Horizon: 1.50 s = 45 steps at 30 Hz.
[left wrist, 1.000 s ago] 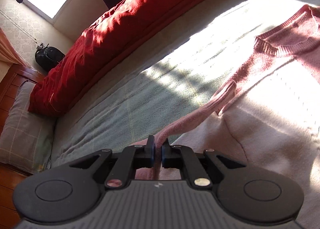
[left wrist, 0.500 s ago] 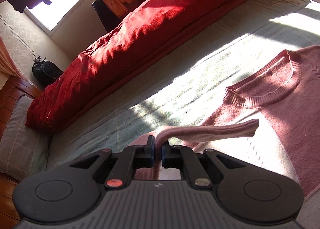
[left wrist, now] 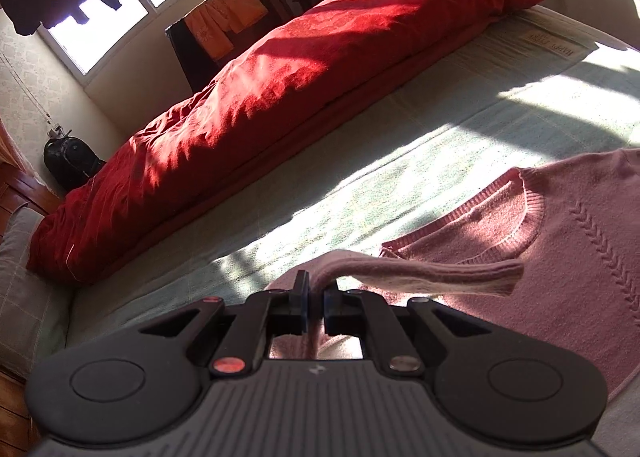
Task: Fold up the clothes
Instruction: 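Carry the sleeve with the left gripper across the sweater body toward the collar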
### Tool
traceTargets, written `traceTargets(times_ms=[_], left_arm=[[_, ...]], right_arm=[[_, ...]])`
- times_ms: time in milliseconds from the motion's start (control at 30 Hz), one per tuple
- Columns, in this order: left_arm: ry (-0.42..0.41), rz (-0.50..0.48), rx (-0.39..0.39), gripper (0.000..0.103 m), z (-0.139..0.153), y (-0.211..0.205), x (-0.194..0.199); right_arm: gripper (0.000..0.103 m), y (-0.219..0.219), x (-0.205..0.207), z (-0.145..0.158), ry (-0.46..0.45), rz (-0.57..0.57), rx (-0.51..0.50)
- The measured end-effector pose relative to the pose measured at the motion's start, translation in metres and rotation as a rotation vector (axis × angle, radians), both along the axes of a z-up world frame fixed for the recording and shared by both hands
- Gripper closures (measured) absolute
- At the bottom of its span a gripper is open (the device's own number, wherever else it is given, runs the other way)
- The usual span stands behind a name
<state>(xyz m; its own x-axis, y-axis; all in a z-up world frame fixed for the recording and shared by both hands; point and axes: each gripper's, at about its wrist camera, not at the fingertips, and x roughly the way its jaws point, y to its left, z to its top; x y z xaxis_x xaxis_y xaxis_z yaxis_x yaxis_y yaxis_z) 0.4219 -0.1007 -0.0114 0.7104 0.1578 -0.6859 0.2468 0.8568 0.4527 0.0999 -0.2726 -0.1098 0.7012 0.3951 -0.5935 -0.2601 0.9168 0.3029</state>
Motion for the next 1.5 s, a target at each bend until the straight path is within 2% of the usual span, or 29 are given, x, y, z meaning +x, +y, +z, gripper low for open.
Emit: traceTargets(times_ms=[133,533,1033,1133,1300,1500], left_arm=[[0.002,-0.002,-0.031,0.098,0.002,-0.013,0.002],[0.017,-0.046,-0.048,0.098,-0.003,-0.057,0.007],[0.136,-0.114,0.016,0.098,-0.064,-0.090,-0.006],[0.167,-0.138,0.028,0.090,-0.074,-0.097,-0.011],[0.188,-0.219,0.072,0.088,-0.083,-0.108,-0.029],[0.197,-0.260,0.064,0.088,-0.072,-0.108,-0.047]], right_arm=[[0.000,-0.001,-0.001,-0.001,-0.006,0.000,0.002],[0.000,-0.013,-0.003,-0.002,-0.009,-0.027,0.019],[0.000,-0.018,-0.002,-0.005,-0.001,-0.051,0.026],[0.000,-0.017,-0.002,-0.005,0.001,-0.052,0.023],[0.000,-0.018,-0.002,-0.005,-0.002,-0.055,0.023],[0.000,-0.015,-0.004,-0.002,-0.009,-0.051,0.018]])
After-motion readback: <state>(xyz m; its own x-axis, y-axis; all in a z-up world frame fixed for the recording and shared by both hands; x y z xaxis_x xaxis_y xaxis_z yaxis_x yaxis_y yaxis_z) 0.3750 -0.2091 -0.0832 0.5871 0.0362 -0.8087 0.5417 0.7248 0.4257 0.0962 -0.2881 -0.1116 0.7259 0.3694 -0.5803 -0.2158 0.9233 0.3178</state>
